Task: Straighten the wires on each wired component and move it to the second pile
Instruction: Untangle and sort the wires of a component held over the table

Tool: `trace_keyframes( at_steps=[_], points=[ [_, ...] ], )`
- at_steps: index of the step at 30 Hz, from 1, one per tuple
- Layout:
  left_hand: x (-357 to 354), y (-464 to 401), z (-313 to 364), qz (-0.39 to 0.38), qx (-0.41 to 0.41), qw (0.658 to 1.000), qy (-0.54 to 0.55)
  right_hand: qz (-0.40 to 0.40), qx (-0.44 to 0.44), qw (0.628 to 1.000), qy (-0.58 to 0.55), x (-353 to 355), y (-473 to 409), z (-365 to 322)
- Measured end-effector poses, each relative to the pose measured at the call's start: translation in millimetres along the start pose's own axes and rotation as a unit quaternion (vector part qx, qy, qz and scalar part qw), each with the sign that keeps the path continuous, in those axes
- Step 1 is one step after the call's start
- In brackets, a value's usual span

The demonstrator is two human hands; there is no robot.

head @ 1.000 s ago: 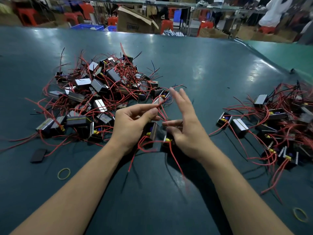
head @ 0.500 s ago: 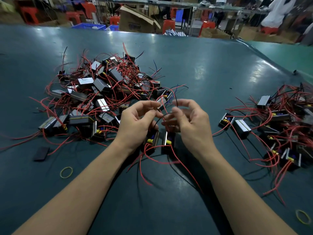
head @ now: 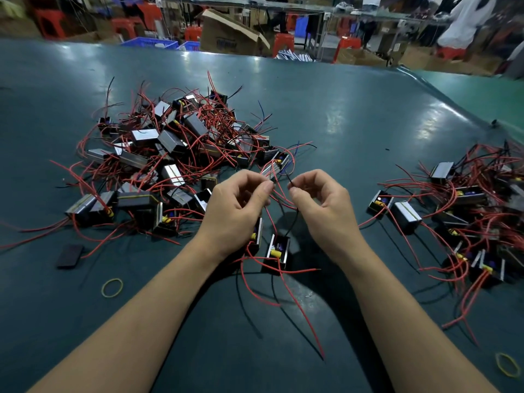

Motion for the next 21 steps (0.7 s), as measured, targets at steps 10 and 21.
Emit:
trace_keyframes(
  at_steps=[10, 21],
  points=[
    [-11, 5, -4, -0.010, 0.002, 1.000, 0.006, -0.075, -0.059, 0.978, -0.183, -14, 3, 0],
    [-6, 4, -2, 0.041, 0.004, 0.999, 0.021, -0.054, -0.049, 0.982, -0.175, -14, 4, -2]
  ],
)
Point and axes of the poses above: each hand's wrist, its own y-axis away from the middle knuckle, its own x-axis out of the back of the hand, z = x × y, the point moved 7 cm from there along -y, towards the middle knuckle, and after that the axes turned 8 degrees about y, right-handed, at the moved point
